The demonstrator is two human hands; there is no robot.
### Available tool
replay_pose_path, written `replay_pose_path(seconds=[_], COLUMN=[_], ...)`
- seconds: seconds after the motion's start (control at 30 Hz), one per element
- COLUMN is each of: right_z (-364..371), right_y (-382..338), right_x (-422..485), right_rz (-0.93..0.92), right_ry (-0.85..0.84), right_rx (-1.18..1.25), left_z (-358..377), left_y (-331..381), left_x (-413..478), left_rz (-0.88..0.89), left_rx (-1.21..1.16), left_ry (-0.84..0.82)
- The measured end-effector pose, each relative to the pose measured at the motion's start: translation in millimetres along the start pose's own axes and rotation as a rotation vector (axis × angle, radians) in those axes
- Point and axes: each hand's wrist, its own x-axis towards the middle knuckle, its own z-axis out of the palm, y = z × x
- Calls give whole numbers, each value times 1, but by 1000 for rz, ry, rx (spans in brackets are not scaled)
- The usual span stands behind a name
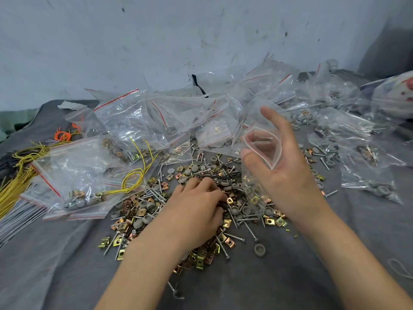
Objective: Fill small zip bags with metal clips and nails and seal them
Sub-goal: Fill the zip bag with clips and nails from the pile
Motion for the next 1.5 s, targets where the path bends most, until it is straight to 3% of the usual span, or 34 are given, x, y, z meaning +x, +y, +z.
replay_pose_path(seconds=[0.43,0.7,0.8,0.9,0.97,1.2,1.33,1.5], right_z=[-2,-1,0,0,0,1,2,1], right_y=[3,3,3,3,4,2,1,2], right_x=[1,1,1,1,1,1,1,2], right_rz=[-14,-5,-3,-2,2,8,9,4], right_ry=[10,-8,-14,-19,-21,-26,-21,-13], right_rx=[-8,-19,-24,-27,-30,-30,-13,-12], left_z=[2,-7,-9,-9,-8,3,-2,-8], left_y=[4,-16,-17,-18,-21,-26,-18,-1], left_x=[4,5,7,8,7,3,1,-3], left_rz=[-30,-108,-92,-78,-82,-100,-29,50], left_rx=[44,-613,-903,-1030,-974,-397,-304,-108], left_ry=[73,290,319,317,316,226,212,33])
